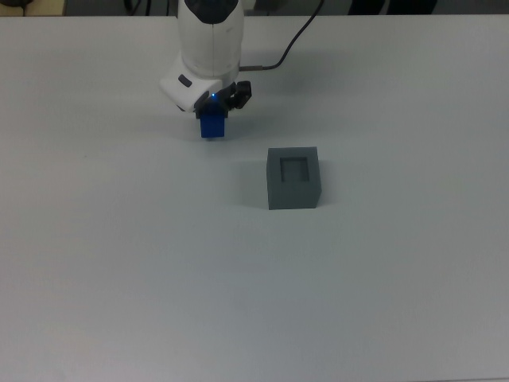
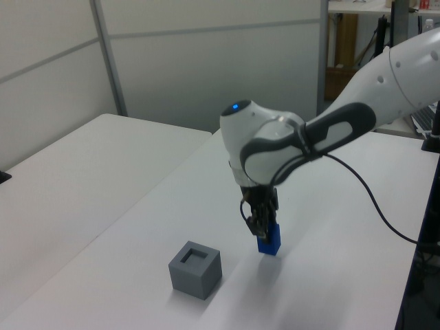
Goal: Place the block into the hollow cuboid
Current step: 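Close the gripper on the blue block and lift it, then carry the held blue block over the grey hollow cube's opening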
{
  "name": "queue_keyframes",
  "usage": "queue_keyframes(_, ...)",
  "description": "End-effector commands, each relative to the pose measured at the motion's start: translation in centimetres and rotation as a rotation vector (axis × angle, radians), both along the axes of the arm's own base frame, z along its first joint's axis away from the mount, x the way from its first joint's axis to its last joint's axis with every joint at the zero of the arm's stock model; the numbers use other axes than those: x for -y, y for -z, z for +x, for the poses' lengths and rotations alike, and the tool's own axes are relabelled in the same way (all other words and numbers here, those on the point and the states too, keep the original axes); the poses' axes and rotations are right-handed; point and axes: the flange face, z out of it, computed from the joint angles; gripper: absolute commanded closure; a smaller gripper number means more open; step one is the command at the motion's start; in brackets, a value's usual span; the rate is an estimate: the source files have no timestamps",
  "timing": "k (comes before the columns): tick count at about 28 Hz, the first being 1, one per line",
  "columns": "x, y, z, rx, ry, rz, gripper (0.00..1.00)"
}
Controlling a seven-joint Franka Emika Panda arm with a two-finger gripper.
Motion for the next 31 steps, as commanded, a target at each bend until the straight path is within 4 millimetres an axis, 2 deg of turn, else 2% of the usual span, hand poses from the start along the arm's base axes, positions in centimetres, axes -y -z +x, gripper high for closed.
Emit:
queue_keyframes(1, -1.1, -6.1, 1.7, 0.003, 0.048, 0.05, 0.68)
queue_keyframes(5, -2.6, -10.0, 3.0, 0.035, 0.042, 0.088, 0.65)
queue_keyframes(10, -3.9, -12.4, 4.9, 0.087, 0.035, 0.13, 0.66)
queue_keyframes(12, -5.2, -13.5, 6.0, 0.111, 0.022, 0.156, 0.66)
queue_keyframes(16, -7.5, -13.1, 6.9, 0.113, 0.004, 0.15, 0.66)
queue_keyframes(18, -9.2, -11.4, 7.5, 0.093, 0.019, 0.136, 0.66)
queue_keyframes(21, -11.1, -10.7, 8.5, 0.101, 0.02, 0.133, 0.66)
queue_keyframes(22, -11.9, -9.9, 9.4, 0.098, 0.019, 0.128, 0.66)
queue_keyframes(28, -14.0, -8.6, 10.4, 0.133, 0.06, 0.128, 0.66)
queue_keyframes(31, -14.3, -8.0, 10.7, 0.141, 0.068, 0.127, 0.66)
